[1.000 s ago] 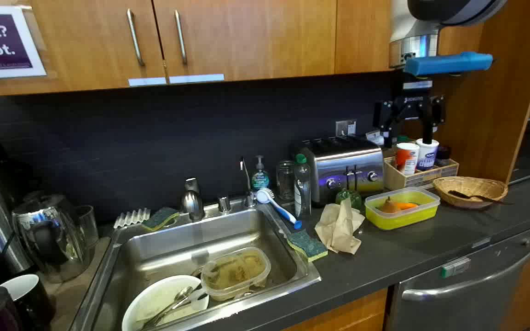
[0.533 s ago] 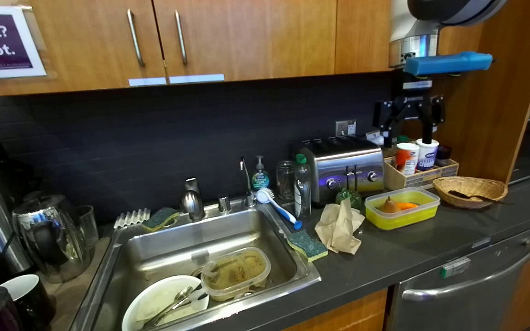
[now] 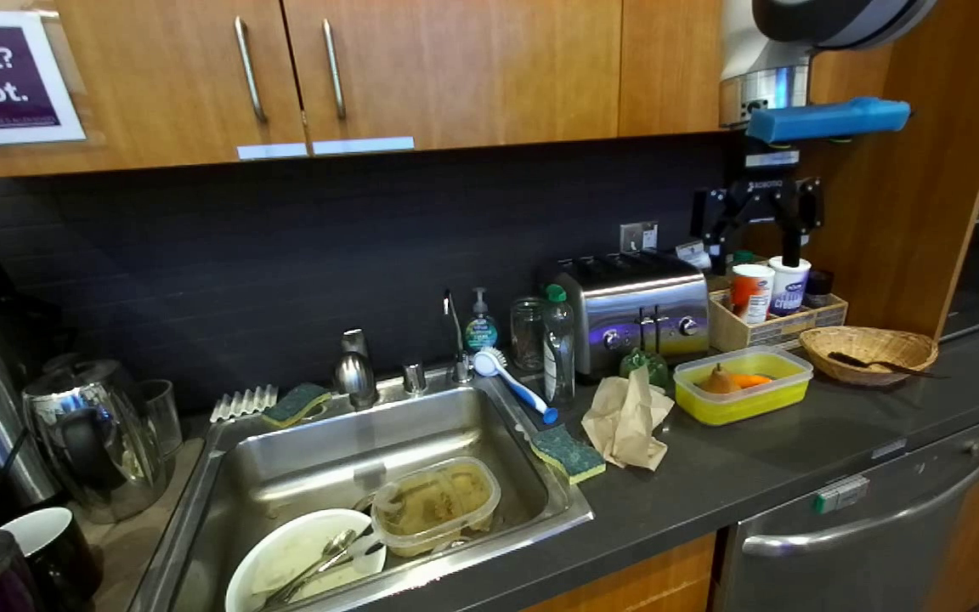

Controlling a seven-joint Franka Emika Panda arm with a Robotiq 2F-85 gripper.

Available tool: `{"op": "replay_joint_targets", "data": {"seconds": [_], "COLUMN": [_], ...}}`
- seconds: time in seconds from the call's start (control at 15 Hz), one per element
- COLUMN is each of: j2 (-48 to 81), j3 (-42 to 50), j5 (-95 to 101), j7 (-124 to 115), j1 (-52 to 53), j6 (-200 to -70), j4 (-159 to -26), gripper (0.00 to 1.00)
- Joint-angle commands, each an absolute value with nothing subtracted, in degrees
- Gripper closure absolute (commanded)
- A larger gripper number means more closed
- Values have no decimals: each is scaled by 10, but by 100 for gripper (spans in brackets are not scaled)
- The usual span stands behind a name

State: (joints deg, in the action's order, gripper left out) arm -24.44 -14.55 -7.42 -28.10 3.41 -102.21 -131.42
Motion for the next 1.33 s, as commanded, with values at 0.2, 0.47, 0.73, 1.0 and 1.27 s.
{"op": "replay_joint_targets", "data": {"seconds": [0.2,0.47,0.73,1.0,1.27], "j2": [-248,-244,-221,-185,-134], "j3": [-128,-99,-61,-35,-23], "j5": [-17,-22,-24,-21,-21], "j7": [-280,-276,-233,-184,-167], "j1": [24,9,-5,-11,-13], "j6": [-1008,-1010,-1020,-1040,-1056], "j4": [-1332,-1346,-1343,-1329,-1299], "gripper": [0,0,0,0,0]}}
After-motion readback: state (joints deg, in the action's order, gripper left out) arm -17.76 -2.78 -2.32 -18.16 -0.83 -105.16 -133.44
